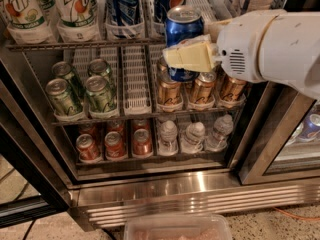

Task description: Pick pepsi can from top shelf of fridge

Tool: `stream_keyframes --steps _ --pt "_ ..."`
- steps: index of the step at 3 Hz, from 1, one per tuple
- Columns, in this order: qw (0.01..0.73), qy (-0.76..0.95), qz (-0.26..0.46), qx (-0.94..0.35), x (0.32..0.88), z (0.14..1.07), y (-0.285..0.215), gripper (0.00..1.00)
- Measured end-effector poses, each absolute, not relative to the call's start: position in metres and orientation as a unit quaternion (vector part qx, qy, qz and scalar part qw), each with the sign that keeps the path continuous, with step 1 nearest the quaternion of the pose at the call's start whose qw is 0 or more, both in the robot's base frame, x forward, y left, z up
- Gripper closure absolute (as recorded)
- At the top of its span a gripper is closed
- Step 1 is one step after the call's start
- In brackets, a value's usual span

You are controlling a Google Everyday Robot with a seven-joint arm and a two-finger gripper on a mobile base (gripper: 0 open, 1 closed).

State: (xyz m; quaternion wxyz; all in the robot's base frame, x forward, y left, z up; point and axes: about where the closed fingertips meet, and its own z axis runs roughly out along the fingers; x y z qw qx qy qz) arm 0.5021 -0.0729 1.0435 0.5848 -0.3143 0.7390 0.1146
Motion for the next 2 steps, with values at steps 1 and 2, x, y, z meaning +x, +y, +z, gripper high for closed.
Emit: stream_keyframes --steps 1,2 --pt "0.585 0.739 0.115 -0.314 0.502 1.043 -0.073 1.0" --pt "0.565 0.733 0.153 -0.347 0.5 1.035 -0.051 1.0"
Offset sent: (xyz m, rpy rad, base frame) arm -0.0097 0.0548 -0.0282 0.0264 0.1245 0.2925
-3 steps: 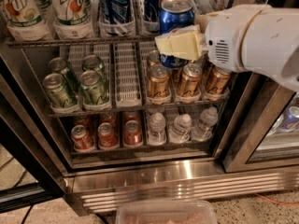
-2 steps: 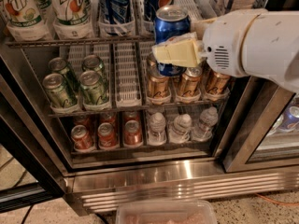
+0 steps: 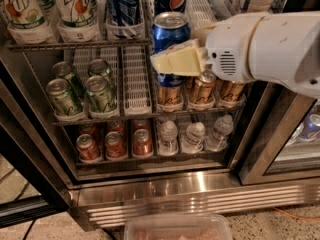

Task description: Pick pepsi can from top shelf of fridge

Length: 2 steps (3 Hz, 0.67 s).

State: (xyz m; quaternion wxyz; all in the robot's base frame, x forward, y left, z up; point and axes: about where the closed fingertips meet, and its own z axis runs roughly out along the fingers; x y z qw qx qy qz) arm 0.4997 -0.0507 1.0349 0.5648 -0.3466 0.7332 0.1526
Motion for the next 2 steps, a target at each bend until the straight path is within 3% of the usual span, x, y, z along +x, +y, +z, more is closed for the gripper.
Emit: stream_keyframes --steps 2 --pt "0.498 0.702 0.242 -0.449 0.476 1.024 -0.001 1.0"
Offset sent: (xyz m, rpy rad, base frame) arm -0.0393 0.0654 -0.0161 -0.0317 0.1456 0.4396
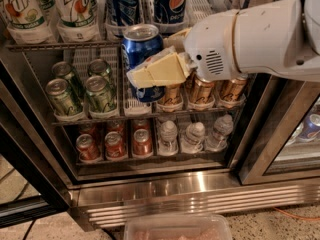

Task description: Pick pepsi can from top shelf of fridge

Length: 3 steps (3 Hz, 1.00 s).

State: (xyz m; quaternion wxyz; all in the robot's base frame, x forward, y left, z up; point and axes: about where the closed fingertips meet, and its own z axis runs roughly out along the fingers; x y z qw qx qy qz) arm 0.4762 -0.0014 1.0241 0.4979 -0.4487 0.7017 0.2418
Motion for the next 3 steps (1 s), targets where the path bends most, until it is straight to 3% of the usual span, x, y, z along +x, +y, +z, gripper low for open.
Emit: stream_keyframes --steps 3 --pt "0.476 0.647 0.292 -0.52 0.442 1.028 0.006 1.0"
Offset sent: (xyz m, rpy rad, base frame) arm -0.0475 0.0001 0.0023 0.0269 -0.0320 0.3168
